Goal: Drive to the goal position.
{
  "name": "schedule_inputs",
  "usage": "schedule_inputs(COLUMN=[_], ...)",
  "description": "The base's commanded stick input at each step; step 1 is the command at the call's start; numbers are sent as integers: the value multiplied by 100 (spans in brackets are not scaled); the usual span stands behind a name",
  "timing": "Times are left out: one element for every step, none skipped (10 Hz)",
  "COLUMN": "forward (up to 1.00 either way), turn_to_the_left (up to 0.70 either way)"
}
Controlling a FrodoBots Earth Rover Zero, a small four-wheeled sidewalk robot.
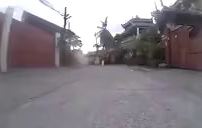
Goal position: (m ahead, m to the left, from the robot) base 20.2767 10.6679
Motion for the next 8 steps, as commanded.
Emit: schedule_inputs(forward=[100, 100, 100, 100, 100, 100, 100, 100], turn_to_the_left=[-40, -40, -40, -25, 0, 0, 0, 0])
